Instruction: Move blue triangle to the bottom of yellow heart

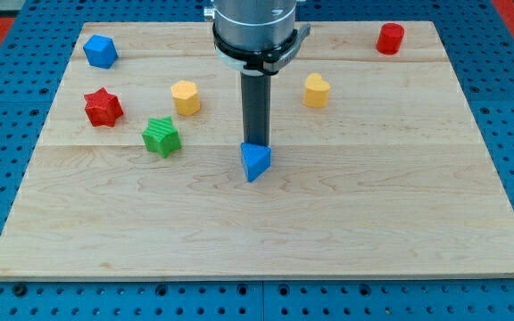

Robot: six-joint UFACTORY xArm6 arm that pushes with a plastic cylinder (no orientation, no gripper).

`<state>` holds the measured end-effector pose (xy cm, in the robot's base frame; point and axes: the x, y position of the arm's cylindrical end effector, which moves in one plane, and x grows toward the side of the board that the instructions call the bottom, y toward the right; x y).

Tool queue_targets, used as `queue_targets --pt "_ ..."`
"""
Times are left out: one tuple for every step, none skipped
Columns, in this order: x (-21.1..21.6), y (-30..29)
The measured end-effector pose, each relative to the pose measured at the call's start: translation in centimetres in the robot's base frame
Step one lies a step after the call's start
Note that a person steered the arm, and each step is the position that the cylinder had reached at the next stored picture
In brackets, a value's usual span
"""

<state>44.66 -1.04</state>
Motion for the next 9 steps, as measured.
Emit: queue_targets --pt "0.4 -5.2" --pt "2.1 -7.0" --pt "5.2 -4.1" --pt "4.9 0.0" --pt "1.5 0.0" --pt "1.1 4.7" --pt "0.2 7.2" --pt "0.1 5.4" --pt "0.3 2.7"
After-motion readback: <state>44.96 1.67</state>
